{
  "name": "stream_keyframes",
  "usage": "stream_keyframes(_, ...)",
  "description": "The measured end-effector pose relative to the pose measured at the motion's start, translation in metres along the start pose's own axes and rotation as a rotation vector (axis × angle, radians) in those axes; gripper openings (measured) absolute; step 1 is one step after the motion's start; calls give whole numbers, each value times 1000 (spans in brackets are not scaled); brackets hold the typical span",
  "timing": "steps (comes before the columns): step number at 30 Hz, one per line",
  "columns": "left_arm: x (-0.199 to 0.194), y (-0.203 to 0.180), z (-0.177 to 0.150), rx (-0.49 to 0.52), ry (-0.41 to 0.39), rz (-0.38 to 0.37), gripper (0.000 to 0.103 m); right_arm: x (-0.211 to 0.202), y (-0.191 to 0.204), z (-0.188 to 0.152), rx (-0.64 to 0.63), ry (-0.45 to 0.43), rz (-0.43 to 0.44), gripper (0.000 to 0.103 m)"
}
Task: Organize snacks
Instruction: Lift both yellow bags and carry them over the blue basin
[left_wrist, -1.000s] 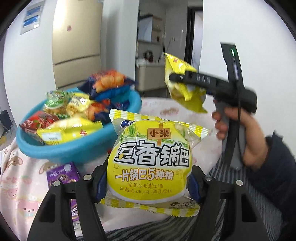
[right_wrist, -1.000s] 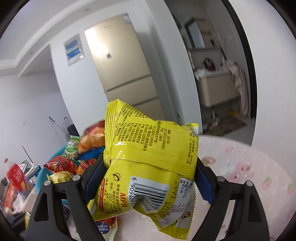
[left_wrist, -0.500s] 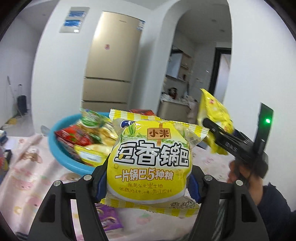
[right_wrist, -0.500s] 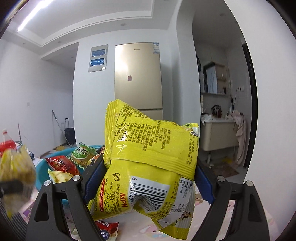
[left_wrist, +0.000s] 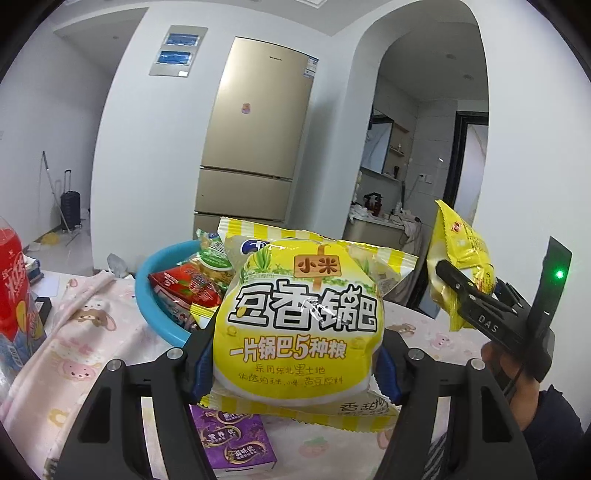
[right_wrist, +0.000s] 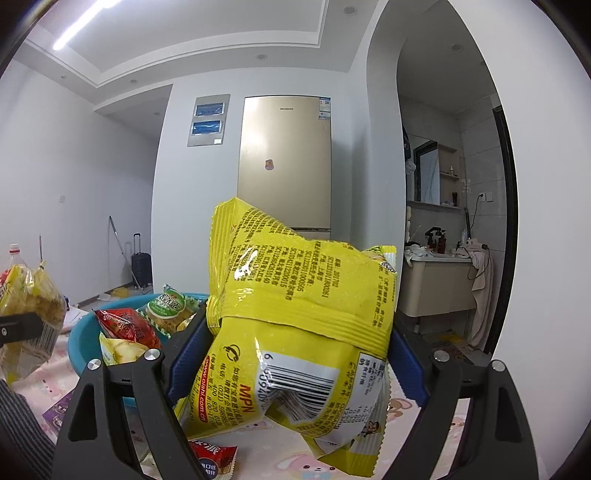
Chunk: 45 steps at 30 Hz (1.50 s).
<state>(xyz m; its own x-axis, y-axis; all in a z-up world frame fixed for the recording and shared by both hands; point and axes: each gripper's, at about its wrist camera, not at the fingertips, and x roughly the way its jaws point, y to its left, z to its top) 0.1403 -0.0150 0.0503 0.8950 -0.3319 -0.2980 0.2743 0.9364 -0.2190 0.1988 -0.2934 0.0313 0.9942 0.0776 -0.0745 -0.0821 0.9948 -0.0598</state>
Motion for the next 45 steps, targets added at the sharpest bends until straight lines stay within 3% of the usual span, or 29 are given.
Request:
stream_keyframes(4,-7,2,3,-15,-16,11,71,-2,-1,-2,-2,-7,1,86)
stream_keyframes(10,-19,3,18,13,-37,95,71,2,-7,-3,25,15,24,86)
stream_keyframes(14,-19,-2,42,51,-28,192,71,2,-15,-1,55,23,32,86)
stream_keyframes(24,1,8,120,27,-145,194,71,5,-16,0,68,42,51,86)
stream_keyframes(32,100,58,140,-30,-15,222,71,16,-28,-3,117,93,81,86)
stream_keyframes(36,145,89,130,-68,65,219,71,15,-24,-3,100,92,94,86)
stream_keyframes(43,208,130,110,-49,193,315,71,17,-7,-9,53,116,129,86)
stream_keyframes(45,220,137,102,-65,249,292,71,19,-6,-10,74,140,148,86)
